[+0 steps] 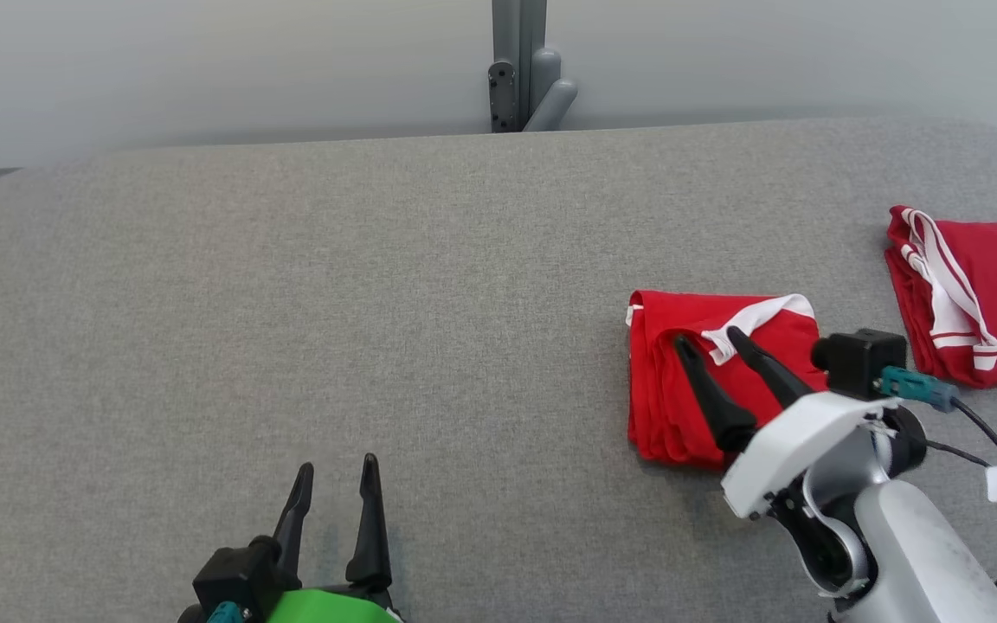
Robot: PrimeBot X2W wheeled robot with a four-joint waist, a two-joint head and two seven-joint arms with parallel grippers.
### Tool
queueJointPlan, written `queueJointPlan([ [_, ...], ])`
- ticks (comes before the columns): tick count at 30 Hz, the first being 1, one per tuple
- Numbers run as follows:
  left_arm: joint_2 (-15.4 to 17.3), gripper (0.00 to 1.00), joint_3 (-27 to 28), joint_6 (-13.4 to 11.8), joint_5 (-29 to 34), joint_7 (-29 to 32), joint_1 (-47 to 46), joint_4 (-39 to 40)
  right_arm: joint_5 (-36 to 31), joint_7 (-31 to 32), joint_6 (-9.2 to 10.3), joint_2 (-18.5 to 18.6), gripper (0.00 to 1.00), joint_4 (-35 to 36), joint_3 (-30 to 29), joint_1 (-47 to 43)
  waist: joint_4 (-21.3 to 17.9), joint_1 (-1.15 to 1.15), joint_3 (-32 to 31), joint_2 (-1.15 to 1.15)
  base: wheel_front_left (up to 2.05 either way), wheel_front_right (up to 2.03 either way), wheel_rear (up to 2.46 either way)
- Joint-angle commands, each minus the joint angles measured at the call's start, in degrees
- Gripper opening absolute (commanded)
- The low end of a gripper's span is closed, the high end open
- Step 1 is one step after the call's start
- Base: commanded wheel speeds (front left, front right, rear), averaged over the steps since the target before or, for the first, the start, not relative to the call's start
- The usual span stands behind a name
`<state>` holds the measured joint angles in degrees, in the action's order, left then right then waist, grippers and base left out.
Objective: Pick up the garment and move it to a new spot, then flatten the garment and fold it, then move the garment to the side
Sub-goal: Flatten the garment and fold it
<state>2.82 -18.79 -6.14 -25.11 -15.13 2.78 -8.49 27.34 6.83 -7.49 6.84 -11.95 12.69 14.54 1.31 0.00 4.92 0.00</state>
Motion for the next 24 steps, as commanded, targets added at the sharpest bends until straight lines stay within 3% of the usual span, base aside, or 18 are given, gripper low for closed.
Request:
queueJointPlan([
  [1, 0.2, 1.00, 0.5, -0.3, -0.5, 0.0, 1.3, 0.4, 0.3, -0.5, 0.01, 1.3, 1.00, 2.7, -1.0, -2.9, -0.5, 0.00, -1.5, 0.00, 0.00, 0.00, 0.00],
  [8, 0.2, 1.00, 1.2, -0.8, -0.7, 0.0, 4.1, 1.2, -2.7, -4.3, 0.01, 3.9, 1.00, 11.4, -7.7, -12.9, -1.2, 0.00, -4.5, 0.00, 0.00, 0.00, 0.00],
  [15, 0.2, 1.00, 1.4, -0.9, -0.7, 0.0, 5.3, 2.0, -13.5, -14.3, 0.01, 4.4, 1.00, 8.3, -16.0, -20.7, -1.0, 0.00, -6.0, 0.00, 0.00, 0.00, 0.00],
  [16, 0.2, 1.00, 1.5, -1.0, -0.8, 0.0, 5.3, 2.1, -15.2, -15.7, 0.01, 4.3, 0.90, 7.1, -16.6, -21.4, -1.0, 0.00, -6.2, 0.00, 0.00, 0.00, 0.00],
  [17, 0.2, 1.00, 1.4, -1.1, -0.8, 0.0, 5.4, 2.0, -16.5, -17.0, 0.01, 4.0, 0.41, 5.5, -17.4, -22.0, -0.9, 0.00, -6.3, 0.00, 0.00, 0.00, 0.00],
  [18, 0.2, 1.00, 1.4, -1.0, -0.8, 0.0, 5.4, 2.0, -17.1, -18.1, 0.02, 3.3, 0.09, 4.2, -18.4, -22.3, -0.9, 0.00, -6.3, 0.00, 0.00, 0.00, 0.00],
  [19, 0.2, 1.00, 1.3, -1.0, -0.8, 0.0, 5.4, 2.0, -17.5, -18.9, 0.02, 2.7, 0.00, 2.6, -19.3, -22.5, -0.7, 0.00, -6.4, 0.00, 0.00, 0.00, 0.00],
  [24, 0.2, 1.00, 1.3, -0.9, -0.9, 0.0, 5.9, 2.5, -19.3, -21.7, 0.03, 0.3, 0.00, -3.8, -21.8, -20.3, -0.2, 0.00, -6.0, 0.00, 0.00, 0.00, 0.00],
])
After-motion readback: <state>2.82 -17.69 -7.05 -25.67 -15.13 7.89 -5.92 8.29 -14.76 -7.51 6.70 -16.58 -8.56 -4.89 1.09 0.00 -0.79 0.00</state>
